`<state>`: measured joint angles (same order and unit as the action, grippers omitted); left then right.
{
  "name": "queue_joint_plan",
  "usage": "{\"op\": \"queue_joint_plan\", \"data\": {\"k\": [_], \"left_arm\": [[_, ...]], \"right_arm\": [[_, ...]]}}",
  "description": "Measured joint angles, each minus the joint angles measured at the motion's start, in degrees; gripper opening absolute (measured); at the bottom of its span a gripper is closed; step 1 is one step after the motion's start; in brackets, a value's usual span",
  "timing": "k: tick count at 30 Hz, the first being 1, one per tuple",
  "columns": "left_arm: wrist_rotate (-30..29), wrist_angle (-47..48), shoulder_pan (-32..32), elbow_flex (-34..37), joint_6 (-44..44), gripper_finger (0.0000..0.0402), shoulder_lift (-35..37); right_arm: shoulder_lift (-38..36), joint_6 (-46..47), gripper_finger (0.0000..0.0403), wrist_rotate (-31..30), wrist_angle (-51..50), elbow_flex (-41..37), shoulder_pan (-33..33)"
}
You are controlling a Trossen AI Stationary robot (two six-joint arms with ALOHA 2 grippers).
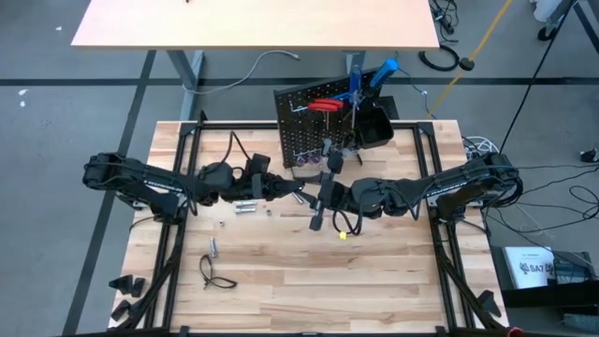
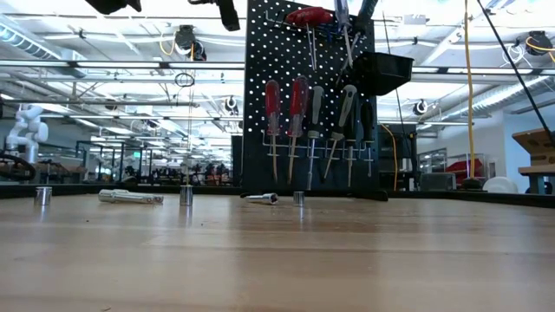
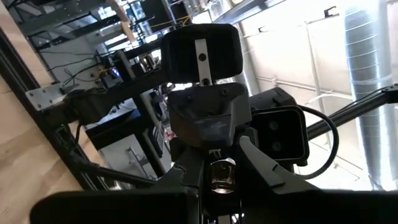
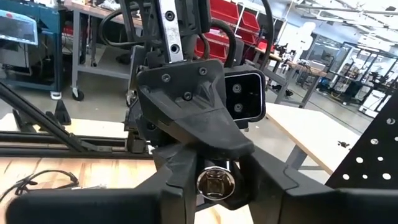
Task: Hang tools onto peg board
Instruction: Put the silver socket into the black bin on the pegboard
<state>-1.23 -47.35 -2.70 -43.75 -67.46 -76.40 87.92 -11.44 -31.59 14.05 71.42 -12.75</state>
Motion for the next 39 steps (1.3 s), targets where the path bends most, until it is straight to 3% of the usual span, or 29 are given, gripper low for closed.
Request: {"op": "queue_joint_plan", "data": {"k": [3,8,14,18,23,29,34,39], "left_arm": [[0.0,0.8,0.0,0.0,-1.0,0.0079,0.0],[0.4,2.1,0.8,-0.1,-2.3,0.0181,0.1],[6.2,2.7,3.1,0.0,-0.5,0.0254,0.1],[8.9,7.1,5.4,0.2,0.2,0.0259,1.3],[9.2,19.0,6.8,0.2,4.8,0.0257,5.1],[7.3,27.6,6.8,0.1,10.9,0.0257,9.1],[4.9,30.8,6.3,0.2,15.8,0.0257,10.5],[4.4,31.6,6.3,0.2,18.4,0.0257,10.4]], "right_arm": [[0.0,0.2,0.0084,-0.1,-0.2,0.0,0.0],[0.0,3.4,0.0057,-0.9,-1.1,0.0,0.1],[-0.1,5.6,0.0056,-4.2,-5.2,0.0,-0.5],[-3.1,8.0,0.0056,-7.3,-8.3,0.1,-1.3],[-8.3,11.9,0.0056,-8.7,-16.3,0.2,-1.6],[-17.3,26.1,0.0056,-14.7,-39.7,0.2,-0.8],[-22.6,38.1,0.0056,-15.0,-52.6,0.2,3.0],[-24.3,40.8,0.0056,-13.2,-55.1,0.1,9.8]]}}
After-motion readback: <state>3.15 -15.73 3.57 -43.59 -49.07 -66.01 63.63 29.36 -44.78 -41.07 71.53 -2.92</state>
